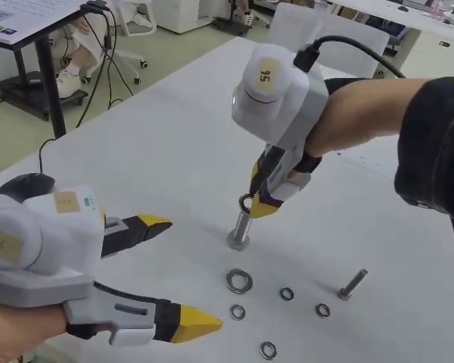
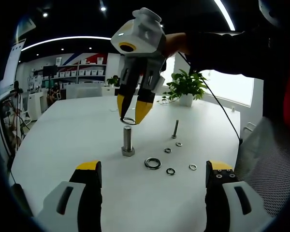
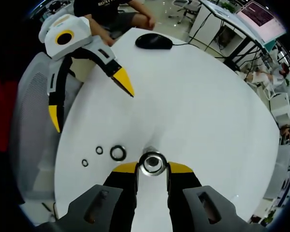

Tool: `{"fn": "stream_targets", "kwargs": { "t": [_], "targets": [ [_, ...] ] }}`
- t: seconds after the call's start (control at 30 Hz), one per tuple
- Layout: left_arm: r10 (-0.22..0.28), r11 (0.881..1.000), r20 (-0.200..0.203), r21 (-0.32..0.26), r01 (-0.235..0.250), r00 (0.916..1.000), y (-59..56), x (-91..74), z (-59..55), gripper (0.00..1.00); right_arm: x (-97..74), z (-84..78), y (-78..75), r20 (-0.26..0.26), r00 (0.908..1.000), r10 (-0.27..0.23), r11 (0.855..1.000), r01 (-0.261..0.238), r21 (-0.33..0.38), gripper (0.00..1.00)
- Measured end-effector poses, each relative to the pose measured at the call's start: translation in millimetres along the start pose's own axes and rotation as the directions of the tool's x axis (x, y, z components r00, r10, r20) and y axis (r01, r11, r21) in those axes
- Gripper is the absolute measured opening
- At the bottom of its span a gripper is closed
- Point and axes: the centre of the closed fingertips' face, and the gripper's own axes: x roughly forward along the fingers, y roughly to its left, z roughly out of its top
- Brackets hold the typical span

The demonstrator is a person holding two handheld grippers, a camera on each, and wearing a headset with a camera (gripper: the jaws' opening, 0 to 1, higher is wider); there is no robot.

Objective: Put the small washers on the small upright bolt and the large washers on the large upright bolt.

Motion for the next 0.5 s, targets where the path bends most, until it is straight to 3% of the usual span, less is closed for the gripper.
{"fn": "stream_targets", "kwargs": {
  "t": [0.5],
  "targets": [
    [-0.008,1.0,-0.008,-0.003,0.008,0.9999,-2.0,3.9,0.5,0.89,6.9,-4.2,2.0,-0.016,0.9996,0.024,1.0,-0.024,0.004,0.23]
  ]
}}
